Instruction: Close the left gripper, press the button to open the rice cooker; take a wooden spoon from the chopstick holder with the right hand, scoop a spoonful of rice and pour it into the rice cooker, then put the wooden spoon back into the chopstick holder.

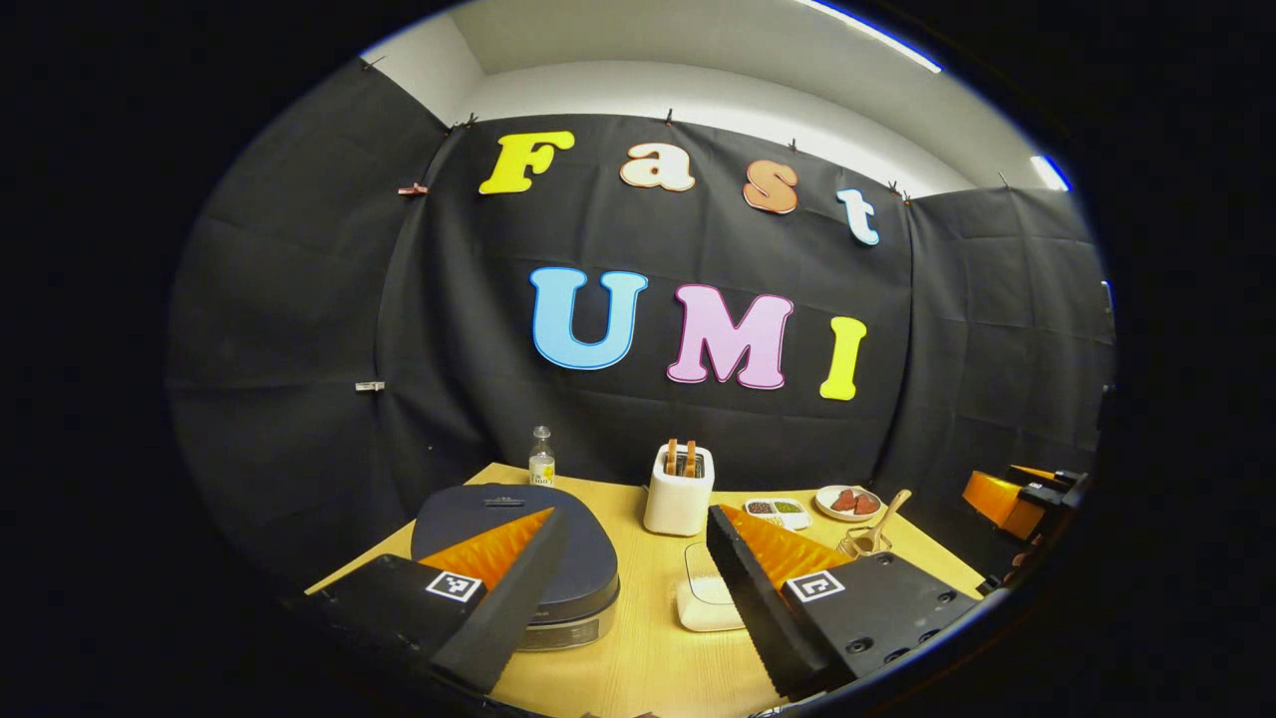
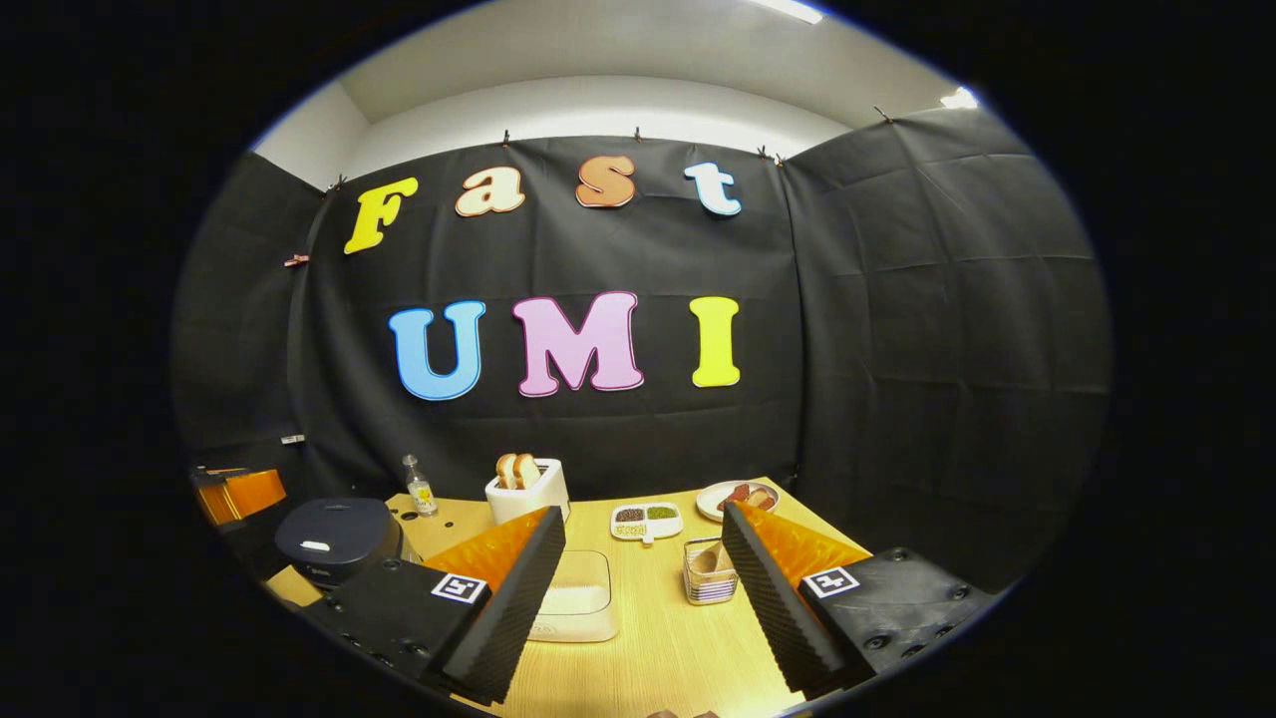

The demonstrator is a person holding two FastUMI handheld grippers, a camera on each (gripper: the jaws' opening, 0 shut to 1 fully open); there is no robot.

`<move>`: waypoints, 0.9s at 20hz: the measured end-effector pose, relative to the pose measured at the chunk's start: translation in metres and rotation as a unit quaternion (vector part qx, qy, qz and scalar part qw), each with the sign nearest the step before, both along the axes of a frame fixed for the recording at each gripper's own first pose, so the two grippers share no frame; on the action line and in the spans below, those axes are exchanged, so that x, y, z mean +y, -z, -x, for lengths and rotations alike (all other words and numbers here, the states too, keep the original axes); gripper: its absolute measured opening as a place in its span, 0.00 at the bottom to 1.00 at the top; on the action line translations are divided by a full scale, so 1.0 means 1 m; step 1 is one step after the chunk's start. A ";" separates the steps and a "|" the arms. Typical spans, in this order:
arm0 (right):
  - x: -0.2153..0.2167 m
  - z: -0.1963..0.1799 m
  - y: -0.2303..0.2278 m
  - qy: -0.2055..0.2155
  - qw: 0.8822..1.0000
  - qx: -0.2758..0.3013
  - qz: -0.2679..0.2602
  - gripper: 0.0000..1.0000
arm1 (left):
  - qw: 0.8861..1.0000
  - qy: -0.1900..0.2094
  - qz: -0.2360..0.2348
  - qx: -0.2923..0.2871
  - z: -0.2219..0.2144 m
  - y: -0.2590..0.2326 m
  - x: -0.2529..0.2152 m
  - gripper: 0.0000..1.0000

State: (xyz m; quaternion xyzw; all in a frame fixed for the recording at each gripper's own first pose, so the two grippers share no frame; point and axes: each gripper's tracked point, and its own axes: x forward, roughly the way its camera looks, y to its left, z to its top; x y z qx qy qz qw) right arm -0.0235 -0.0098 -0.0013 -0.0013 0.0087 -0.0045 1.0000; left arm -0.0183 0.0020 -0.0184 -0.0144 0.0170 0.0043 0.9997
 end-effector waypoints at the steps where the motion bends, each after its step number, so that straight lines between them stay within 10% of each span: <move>1: 0.000 0.000 -0.001 0.000 1.000 -0.001 -0.002 0.99 | 1.000 0.002 0.004 0.002 0.001 0.001 0.000 0.95; 18: 0.005 0.000 0.003 -0.013 1.000 0.002 -0.007 0.99 | 0.999 -0.011 -0.002 0.047 -0.015 0.001 0.049 0.94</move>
